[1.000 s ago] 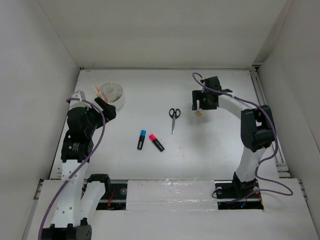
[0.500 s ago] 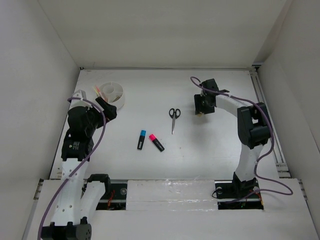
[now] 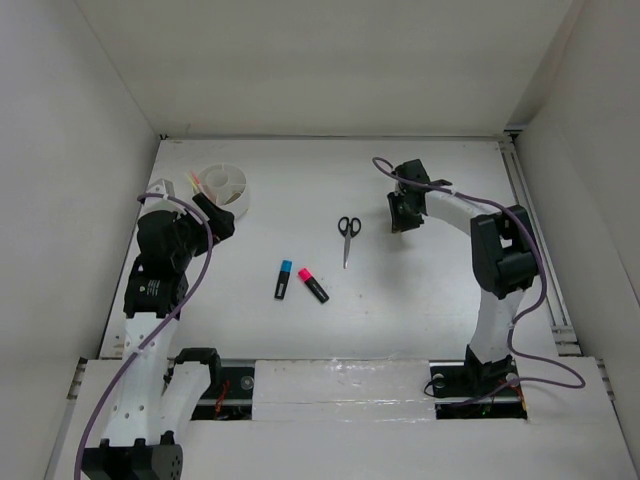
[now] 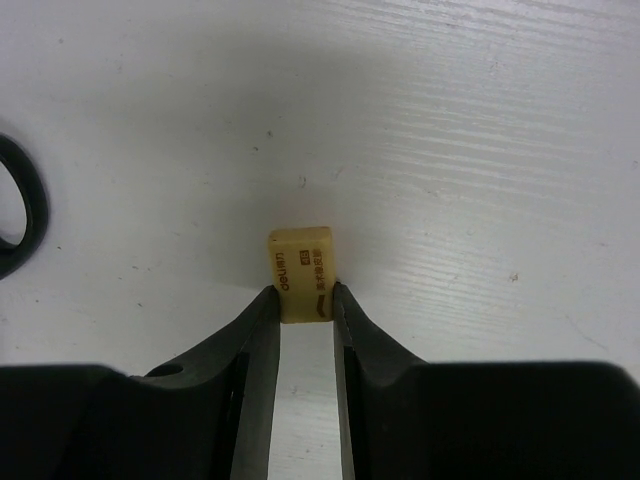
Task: Sort the stationery into containers
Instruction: Pick up the stationery from the center of the board.
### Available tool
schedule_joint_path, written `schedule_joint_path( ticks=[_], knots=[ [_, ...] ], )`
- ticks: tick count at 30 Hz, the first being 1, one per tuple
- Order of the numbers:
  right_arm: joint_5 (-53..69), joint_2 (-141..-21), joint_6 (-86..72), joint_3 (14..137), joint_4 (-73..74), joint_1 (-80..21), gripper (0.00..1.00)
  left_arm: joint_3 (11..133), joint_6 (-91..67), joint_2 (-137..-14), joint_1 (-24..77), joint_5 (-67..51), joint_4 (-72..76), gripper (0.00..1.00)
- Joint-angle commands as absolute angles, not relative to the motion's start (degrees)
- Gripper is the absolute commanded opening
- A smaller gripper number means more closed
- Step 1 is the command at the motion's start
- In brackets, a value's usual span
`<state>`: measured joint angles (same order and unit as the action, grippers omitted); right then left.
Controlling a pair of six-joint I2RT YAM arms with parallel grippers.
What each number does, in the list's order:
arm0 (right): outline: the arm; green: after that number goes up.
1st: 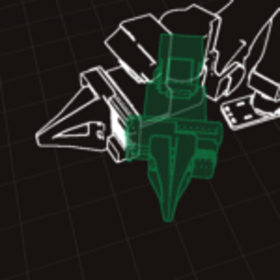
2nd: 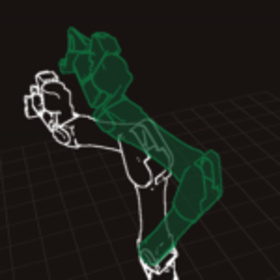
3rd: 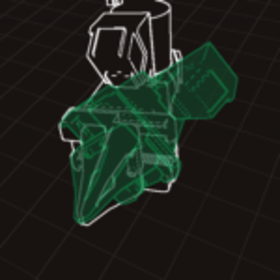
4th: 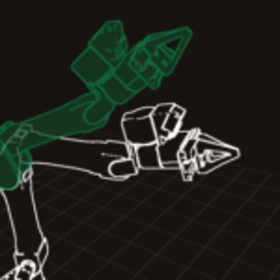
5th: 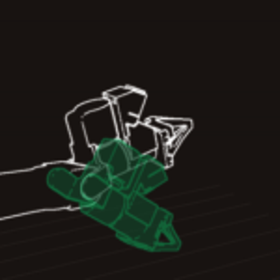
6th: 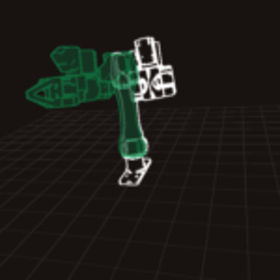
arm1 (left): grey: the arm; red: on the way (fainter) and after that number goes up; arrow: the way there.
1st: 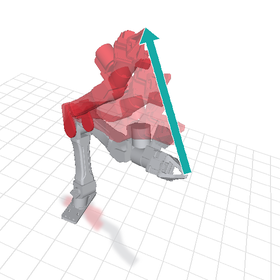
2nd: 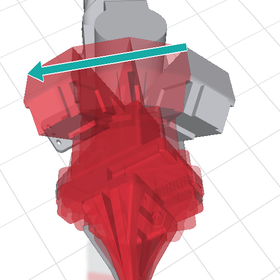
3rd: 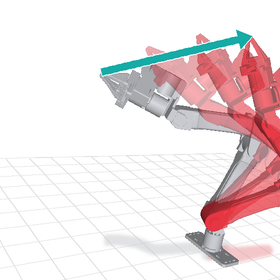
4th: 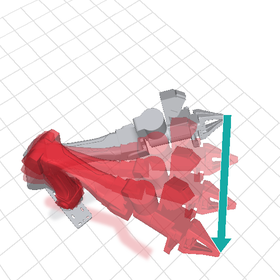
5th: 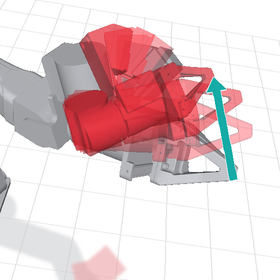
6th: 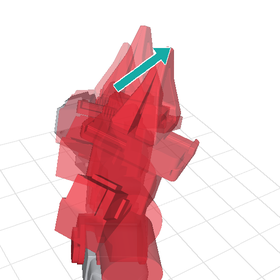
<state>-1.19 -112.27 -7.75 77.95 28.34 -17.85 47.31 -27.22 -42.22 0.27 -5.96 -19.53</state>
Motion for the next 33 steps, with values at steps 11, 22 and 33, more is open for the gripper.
schedule_joint_path(
  ticks=[11,22,33],
  knots=[
    [1.5,-102.8,-11.2,74.0,21.6,-20.3,0.00,48.3,-25.8,-42.1,0.4,-9.0,-16.5,1.00],
    [13.3,-87.3,-11.3,68.2,7.0,-33.7,0.00,47.2,-25.8,-43.9,0.4,-18.7,-13.6,1.00],
    [15.5,-86.4,-6.5,68.6,-5.4,-48.2,0.00,43.9,-27.4,-47.4,0.4,-41.2,-5.3,1.00]
  ],
)
